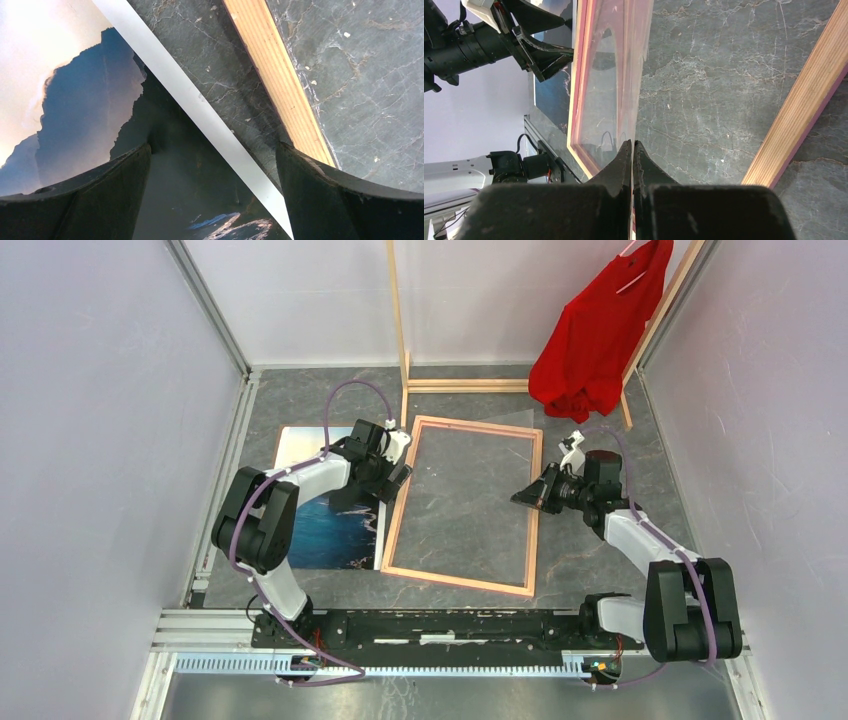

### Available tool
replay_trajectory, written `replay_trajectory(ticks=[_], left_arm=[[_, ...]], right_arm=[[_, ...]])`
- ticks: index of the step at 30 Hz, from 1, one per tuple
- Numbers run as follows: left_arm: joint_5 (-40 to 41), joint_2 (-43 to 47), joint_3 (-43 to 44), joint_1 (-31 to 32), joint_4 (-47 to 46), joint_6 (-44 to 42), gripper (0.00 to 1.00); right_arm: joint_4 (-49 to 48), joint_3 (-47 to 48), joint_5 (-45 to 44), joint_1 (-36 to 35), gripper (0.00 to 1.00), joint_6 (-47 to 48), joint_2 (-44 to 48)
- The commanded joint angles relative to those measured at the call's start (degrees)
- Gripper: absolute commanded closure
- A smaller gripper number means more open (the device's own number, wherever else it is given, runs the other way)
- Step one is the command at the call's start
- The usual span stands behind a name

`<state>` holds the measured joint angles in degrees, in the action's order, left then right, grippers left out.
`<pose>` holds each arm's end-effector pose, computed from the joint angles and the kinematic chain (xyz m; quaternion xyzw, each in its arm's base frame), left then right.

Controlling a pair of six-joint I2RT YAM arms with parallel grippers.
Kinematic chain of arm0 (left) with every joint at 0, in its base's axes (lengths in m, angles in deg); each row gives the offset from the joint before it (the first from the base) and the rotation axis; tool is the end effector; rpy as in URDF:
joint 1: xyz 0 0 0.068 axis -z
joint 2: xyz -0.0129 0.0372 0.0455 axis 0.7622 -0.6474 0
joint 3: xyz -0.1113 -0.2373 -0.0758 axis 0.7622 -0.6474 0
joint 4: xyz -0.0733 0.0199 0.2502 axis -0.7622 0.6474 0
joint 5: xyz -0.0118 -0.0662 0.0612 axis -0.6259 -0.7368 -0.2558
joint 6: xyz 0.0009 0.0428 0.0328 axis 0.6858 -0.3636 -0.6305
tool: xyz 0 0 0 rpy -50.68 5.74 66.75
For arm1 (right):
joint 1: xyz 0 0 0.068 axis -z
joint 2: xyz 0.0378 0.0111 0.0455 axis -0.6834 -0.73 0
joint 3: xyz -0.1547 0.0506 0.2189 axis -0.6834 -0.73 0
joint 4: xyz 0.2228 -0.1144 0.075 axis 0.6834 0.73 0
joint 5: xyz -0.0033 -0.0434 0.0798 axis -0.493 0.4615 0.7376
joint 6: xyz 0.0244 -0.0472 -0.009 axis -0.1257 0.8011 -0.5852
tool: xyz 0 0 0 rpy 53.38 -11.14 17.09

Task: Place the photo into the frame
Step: Place the photo frame item in the photo frame.

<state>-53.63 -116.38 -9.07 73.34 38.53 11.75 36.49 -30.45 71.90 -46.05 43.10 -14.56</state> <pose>0.3132 -0.1403 0.1609 0.3277 0.9059 -0.0567 0.2622 0.2321 0.0357 0.1819 0.0931 0.8517 0.4391 0.2705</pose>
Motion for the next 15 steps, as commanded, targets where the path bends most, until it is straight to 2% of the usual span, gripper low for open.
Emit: replay_trajectory(ticks=[1,9,15], left_arm=[[0.0,0.4,-1.3,0.8,1.7,-3.0,0.0],[0.1,-0.1,-0.9,0.9,1.7,-3.1,0.0],[0.1,-0.1,-0.8,1.2,1.7,-3.1,0.0]], right_arm=[[-1.8,1.9,0.4,0.0,1.0,1.4,0.6],[-8.3,0.2,4.7,0.0,1.0,-2.0,4.8],[-9.7,0.0,5.5,0.1,1.0,-4.3,2.9]])
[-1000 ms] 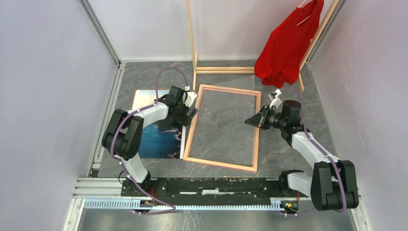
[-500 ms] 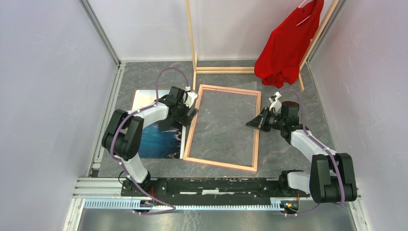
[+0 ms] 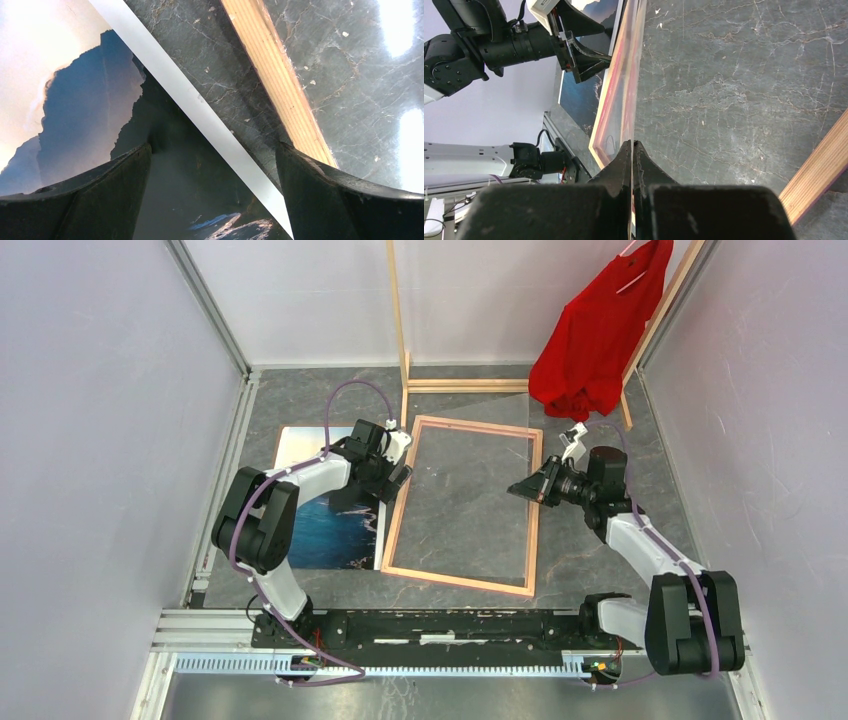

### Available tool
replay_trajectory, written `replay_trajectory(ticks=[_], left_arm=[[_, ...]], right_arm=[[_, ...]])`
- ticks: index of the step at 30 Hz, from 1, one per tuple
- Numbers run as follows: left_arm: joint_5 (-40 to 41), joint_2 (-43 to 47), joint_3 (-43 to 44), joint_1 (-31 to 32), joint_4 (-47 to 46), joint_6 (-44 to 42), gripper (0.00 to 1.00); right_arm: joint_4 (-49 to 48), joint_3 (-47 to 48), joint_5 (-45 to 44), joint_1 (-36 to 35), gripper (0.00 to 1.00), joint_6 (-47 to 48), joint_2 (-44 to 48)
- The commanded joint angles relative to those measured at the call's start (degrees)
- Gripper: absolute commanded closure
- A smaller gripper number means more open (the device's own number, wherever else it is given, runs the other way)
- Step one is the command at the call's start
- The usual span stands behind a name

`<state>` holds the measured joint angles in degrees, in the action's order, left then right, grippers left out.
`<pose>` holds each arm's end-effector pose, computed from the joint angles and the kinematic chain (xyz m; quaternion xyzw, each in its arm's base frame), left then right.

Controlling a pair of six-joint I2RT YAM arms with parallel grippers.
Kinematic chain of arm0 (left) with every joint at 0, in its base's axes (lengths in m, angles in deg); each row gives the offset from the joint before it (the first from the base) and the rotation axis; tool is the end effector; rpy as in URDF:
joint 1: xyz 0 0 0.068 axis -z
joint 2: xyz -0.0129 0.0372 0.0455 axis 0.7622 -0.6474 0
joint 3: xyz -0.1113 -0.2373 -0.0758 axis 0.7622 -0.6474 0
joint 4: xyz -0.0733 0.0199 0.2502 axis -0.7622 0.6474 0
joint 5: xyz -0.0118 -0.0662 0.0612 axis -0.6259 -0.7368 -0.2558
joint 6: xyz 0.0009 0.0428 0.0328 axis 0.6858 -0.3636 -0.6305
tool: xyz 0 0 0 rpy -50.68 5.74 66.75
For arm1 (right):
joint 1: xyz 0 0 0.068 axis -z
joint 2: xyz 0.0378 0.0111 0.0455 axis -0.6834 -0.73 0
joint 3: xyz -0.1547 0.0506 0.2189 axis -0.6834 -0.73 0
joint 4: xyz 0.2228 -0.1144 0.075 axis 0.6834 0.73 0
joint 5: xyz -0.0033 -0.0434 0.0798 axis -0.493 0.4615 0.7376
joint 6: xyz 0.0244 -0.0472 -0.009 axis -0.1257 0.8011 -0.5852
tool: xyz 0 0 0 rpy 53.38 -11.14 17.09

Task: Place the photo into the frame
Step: Place the photo frame item in the photo frame.

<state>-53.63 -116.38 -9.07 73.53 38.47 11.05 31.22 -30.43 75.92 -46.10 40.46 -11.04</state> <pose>0.3128 -0.1414 0.1610 0.3347 0.9032 -0.0556 0.2629 0.2309 0.0377 0.2036 0.0599 0.8193 0.4800 0.3079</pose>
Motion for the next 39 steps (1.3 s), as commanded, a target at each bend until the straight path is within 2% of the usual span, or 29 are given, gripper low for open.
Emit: replay_trajectory(ticks=[1,18,39], left_arm=[[0.0,-0.1,-0.8,1.0,1.8,-2.4,0.0],[-0.4,0.2,-1.4,1.6,1.8,-2.7,0.0],[-0.1,0.9,-1.7,1.7,1.8,-3.0,0.0]], right_arm=[[-4.4,-0.1,1.2,0.1,1.0,-1.9,-1.2],[-5.1,-1.3,-0.9,0.0,1.0,-3.4,-4.9],[1.7,-2.0,-6.3,0.0,1.0,-0.4,-9.8]])
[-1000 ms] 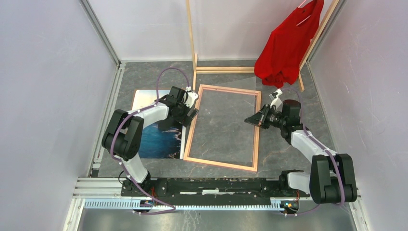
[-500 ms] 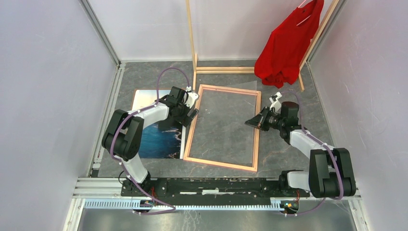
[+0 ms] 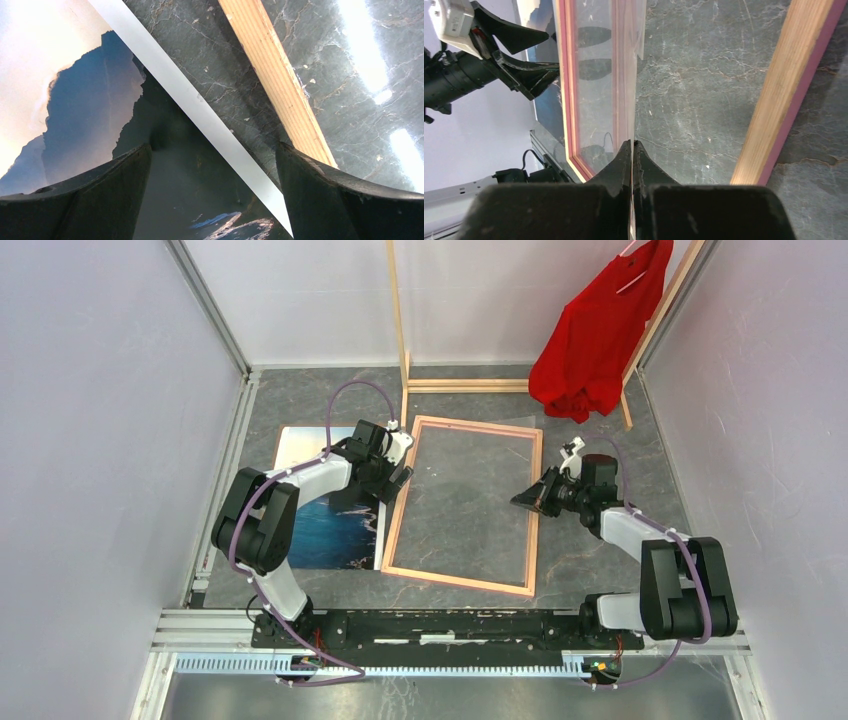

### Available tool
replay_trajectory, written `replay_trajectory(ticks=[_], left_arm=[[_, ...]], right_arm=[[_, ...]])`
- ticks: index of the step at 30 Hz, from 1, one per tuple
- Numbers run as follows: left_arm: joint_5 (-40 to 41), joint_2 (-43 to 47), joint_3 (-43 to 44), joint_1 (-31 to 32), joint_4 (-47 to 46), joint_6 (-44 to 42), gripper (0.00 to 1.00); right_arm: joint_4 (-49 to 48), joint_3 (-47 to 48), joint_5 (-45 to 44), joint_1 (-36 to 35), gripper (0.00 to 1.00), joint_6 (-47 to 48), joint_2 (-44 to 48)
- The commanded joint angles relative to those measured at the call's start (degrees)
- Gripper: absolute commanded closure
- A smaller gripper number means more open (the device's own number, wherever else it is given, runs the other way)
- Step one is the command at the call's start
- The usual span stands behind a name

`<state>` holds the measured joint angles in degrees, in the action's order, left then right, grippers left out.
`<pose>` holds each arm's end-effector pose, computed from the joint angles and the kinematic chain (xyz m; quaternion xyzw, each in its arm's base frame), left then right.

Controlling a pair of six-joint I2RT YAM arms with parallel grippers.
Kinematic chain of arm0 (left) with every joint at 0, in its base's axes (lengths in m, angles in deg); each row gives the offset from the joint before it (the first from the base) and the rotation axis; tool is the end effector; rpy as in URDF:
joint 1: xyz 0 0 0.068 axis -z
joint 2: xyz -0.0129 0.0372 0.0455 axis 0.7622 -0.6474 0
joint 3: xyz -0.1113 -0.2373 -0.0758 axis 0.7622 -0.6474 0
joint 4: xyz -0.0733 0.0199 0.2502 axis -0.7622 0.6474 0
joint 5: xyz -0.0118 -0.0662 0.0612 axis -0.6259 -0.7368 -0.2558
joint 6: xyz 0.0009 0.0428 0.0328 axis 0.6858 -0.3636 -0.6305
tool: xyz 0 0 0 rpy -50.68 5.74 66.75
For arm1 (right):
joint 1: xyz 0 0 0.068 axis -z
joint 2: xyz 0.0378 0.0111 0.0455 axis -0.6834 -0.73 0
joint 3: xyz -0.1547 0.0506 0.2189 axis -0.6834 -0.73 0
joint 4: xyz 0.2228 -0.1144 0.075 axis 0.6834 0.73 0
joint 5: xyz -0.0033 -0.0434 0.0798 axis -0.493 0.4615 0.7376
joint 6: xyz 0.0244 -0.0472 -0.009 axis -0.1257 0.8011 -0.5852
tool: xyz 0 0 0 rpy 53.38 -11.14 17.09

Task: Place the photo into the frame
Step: Place the photo frame item in the photo frame.

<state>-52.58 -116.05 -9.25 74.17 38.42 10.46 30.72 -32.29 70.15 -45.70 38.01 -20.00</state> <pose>0.3107 -0.1439 0.1619 0.3421 0.9002 -0.0470 0.2653 0.2385 0.0338 0.1592 0.1464 0.8524 0.4364 0.2480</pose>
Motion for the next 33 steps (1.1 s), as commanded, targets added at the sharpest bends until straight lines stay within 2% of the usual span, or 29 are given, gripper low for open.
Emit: replay_trajectory(ticks=[1,9,24,25,28,29,33], left_arm=[[-1.1,0.6,-1.5,1.1,1.8,-2.4,0.0],[-1.2,1.1,-1.6,1.1,1.9,-2.4,0.0],[-1.6,0.3,-1.5,1.1,1.6,-2.6,0.0],[-1.6,0.4,-1.4,1.1,1.5,-2.6,0.0],[-1.6,0.4,-1.3,1.1,1.7,-2.6,0.0],[-1.5,0.4,-1.3,1.1,1.6,-2.6,0.0],[-1.2,0.7,-1.5,1.1,1.6,-2.9,0.0]], right_arm=[[3.6,0.1,-1.1,-0.3,1.0,2.8,-1.2],[10.6,2.0,-1.6,-0.3,1.0,5.0,-2.8],[3.2,2.8,0.5,-0.5,0.98,4.1,1.1],[3.3,2.8,0.2,-0.6,0.93,4.2,1.1],[5.5,3.7,-2.1,-0.7,0.57,5.5,0.6],[6.9,4.5,-3.4,-0.7,0.48,6.5,0.4],[14.7,8.9,-9.5,-2.1,0.35,10.6,-0.1]])
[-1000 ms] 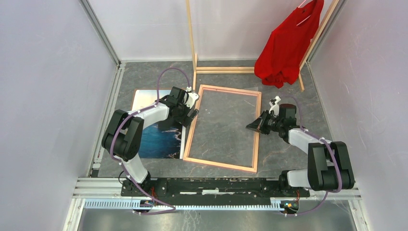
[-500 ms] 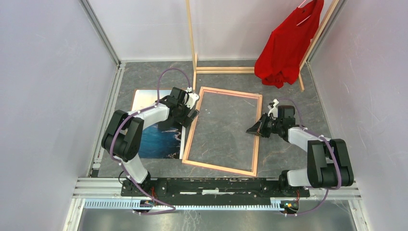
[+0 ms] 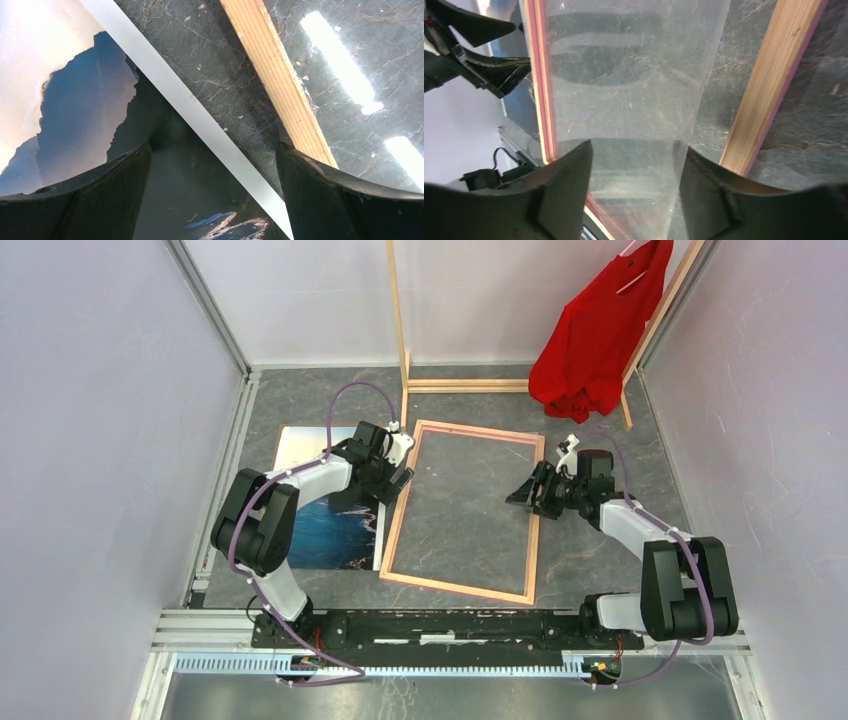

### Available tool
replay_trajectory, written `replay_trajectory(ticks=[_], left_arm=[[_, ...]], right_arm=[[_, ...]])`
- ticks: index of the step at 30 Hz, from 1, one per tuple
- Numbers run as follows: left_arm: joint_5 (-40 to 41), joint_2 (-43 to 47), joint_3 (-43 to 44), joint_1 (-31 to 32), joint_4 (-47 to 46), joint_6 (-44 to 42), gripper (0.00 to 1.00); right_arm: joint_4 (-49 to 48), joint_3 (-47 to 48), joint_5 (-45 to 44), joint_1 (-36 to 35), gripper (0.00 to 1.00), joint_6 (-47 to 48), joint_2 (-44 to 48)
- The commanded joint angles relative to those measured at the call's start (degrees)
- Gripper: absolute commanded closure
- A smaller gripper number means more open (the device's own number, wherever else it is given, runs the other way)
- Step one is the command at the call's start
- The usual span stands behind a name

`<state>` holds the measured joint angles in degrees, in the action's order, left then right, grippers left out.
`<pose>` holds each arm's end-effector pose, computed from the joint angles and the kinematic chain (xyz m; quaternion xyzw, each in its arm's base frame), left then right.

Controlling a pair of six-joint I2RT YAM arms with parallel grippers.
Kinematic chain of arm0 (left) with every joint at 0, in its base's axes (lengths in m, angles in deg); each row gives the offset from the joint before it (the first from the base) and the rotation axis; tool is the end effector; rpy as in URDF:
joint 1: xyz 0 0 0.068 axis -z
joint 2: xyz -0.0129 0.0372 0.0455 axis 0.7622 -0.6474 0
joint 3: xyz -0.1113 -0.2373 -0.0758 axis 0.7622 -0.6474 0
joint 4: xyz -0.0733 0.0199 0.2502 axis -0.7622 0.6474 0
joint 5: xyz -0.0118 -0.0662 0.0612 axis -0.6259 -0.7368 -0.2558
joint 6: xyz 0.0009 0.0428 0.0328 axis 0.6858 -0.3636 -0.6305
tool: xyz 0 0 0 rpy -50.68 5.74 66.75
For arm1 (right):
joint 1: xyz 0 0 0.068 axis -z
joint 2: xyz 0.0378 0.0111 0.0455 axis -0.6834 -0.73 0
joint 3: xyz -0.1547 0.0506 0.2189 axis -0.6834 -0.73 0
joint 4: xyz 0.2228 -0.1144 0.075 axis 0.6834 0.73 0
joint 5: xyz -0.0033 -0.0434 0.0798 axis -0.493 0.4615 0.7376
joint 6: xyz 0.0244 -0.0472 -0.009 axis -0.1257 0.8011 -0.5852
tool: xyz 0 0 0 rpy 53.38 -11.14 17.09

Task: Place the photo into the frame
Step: Place the photo frame item in the photo frame.

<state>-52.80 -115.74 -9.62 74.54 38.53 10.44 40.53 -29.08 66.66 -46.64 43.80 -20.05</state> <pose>0.3081 -0.1453 0.1618 0.3457 0.8992 -0.0496 0.2636 0.2387 0.0360 0.1615 0.1323 0.8812 0.3921 0.2287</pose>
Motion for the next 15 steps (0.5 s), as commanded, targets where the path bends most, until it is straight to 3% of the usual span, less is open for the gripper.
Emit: replay_trajectory(ticks=[1,4,9,15], left_arm=[[-0.9,0.4,-1.1,0.7,1.5,-2.9,0.0],[-0.9,0.3,-1.2,0.7,1.6,-2.8,0.0],[-0.8,0.4,-1.1,0.7,1.5,-2.9,0.0],[-1.0,0.4,-1.0,0.7,1.5,-2.8,0.0]], right_arm=[[6.7,6.7,-7.5,-1.6,0.3,5.7,0.0],[10.9,9.1,-12.2,-3.1,0.2,8.2,0.1],[17.5,12.3,-19.9,-6.0,0.12,11.4,0.3],[20.1,14.5,-22.6,-7.7,0.05,12.9,-0.7]])
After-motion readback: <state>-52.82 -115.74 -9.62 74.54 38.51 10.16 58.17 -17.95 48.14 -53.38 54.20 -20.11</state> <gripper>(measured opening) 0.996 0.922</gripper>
